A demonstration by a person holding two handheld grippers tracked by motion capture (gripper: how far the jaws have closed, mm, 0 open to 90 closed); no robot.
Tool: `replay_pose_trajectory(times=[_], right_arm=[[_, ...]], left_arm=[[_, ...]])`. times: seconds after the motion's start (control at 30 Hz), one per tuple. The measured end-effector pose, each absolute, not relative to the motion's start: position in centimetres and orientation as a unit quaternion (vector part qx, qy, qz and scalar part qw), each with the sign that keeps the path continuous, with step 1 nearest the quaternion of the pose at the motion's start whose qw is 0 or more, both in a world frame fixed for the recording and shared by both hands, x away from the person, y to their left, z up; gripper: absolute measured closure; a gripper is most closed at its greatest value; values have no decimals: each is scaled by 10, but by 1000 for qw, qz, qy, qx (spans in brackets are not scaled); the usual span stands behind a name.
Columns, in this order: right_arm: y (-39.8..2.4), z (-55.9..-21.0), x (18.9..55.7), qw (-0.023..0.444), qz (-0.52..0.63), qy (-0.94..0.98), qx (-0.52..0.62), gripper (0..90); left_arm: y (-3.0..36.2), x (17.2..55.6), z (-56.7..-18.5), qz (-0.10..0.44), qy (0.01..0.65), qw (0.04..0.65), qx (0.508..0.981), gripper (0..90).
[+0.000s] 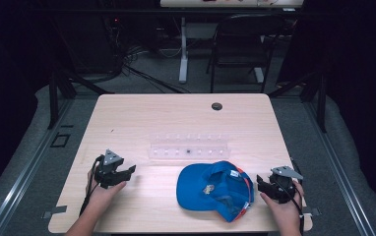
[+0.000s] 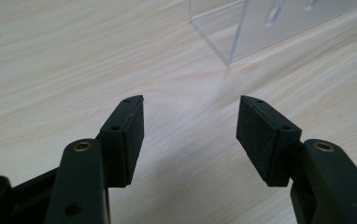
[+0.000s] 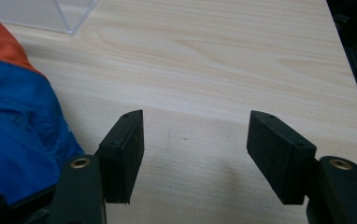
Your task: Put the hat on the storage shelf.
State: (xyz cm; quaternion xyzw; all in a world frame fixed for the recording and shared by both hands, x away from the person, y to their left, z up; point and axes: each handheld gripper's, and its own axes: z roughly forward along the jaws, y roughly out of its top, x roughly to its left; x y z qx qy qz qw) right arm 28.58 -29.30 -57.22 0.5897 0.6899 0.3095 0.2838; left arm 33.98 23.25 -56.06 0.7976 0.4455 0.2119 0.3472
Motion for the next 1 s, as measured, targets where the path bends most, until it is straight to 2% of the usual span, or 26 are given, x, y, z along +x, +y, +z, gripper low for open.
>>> replay_pose_trajectory(times=[0.03,0.27,0.5,0.9,1.0], right_arm=[[-293,-571,285,278,313,688,592,421],[-296,-566,278,252,332,689,592,492],[-296,-560,275,238,340,694,588,483],[-289,-555,276,226,335,690,601,454],[-288,-549,275,210,337,695,599,457]], left_arm=[[231,338,-559,214,443,346,799,420],[225,334,-556,211,426,362,802,426],[223,331,-557,196,434,370,798,457],[226,329,-555,191,436,379,794,432],[227,328,-554,193,442,380,789,447]])
